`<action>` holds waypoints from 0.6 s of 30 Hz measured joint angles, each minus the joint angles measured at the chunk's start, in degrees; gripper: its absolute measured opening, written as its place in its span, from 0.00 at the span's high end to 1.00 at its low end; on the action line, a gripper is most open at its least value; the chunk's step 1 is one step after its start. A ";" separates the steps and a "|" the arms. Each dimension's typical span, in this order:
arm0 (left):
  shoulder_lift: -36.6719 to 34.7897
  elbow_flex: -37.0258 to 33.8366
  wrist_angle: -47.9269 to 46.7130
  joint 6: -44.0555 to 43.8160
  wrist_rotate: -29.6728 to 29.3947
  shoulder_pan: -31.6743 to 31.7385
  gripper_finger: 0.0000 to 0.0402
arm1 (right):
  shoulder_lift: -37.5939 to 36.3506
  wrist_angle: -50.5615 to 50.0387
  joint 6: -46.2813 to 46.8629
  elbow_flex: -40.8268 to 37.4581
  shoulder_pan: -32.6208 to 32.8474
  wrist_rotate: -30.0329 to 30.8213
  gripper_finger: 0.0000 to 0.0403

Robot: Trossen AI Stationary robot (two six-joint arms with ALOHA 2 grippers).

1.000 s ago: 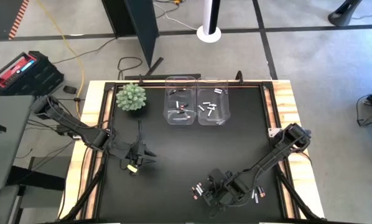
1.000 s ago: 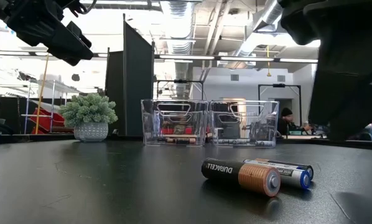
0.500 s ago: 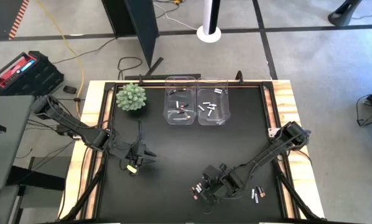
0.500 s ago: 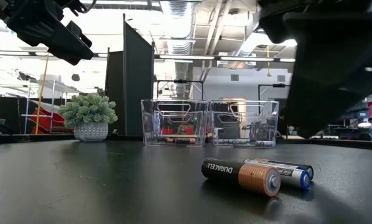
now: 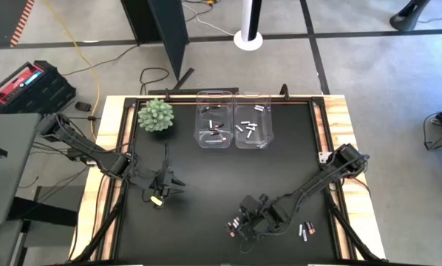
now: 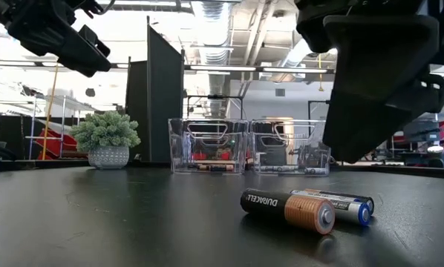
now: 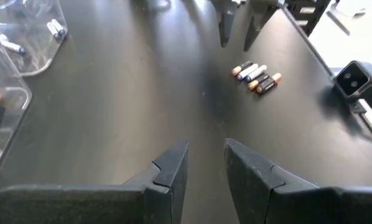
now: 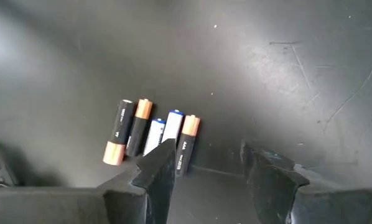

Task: Sort batteries
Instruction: Put the small black battery into the left transparent bin

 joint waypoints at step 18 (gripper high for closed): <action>0.00 0.00 -2.06 -0.10 -0.01 0.00 0.75 | 0.00 -0.12 -0.32 0.00 -2.39 0.02 0.50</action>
